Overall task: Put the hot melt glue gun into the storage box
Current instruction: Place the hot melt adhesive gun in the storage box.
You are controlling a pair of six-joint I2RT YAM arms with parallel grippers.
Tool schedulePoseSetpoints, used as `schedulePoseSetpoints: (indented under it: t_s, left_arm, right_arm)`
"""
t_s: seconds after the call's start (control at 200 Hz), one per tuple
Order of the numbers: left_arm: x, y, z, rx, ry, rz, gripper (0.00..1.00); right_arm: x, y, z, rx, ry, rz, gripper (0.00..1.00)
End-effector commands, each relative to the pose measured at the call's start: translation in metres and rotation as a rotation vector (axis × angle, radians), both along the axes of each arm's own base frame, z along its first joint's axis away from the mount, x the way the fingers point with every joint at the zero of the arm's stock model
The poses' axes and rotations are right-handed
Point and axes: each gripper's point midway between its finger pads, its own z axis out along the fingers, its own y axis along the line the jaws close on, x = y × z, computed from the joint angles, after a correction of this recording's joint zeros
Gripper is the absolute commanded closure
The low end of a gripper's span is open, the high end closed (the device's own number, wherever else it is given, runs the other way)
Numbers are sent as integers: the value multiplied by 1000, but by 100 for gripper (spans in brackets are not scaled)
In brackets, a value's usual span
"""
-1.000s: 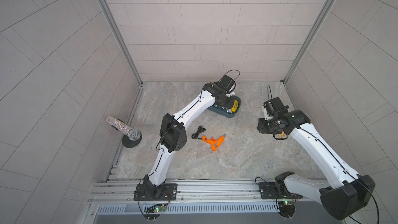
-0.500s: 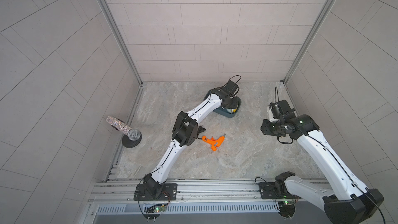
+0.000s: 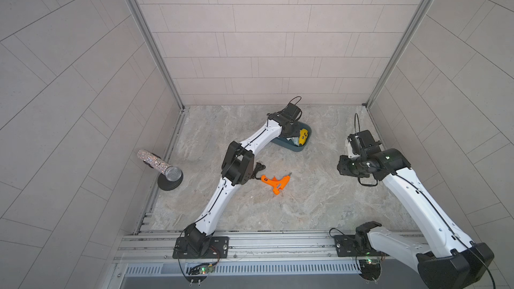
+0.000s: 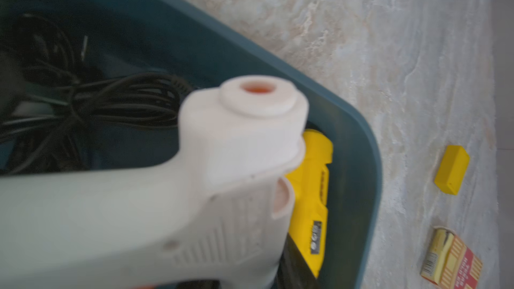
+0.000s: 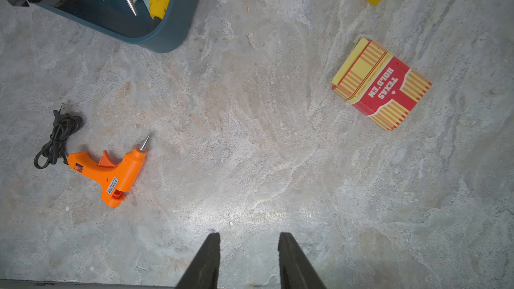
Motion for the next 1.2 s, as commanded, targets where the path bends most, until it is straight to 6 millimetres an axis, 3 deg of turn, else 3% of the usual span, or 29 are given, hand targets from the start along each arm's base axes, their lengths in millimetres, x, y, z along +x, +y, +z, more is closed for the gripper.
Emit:
schedulePoseSetpoints:
  t_s: [0.0,0.235,0.655,1.026,1.196]
  left_arm:
    - [-18,1,-34,23,102,-3,82]
    - [-41,0,-39,42,148,-67,82]
    - [-63,-21,-10,-29,162,-170,81]
    - [-87,-36,8,-67,171,-251,74]
    - [-95,-34,5,-59,194,-256,68]
  right_arm:
    - [-2,-2,-2,-9,0,2,59]
    - [-2,-3,-6,-13,-1,3,58]
    - [-2,-4,-8,-19,-3,3,58]
    - [-2,-3,-11,-16,4,4,58]
    - [-2,-2,-11,-14,7,8,58]
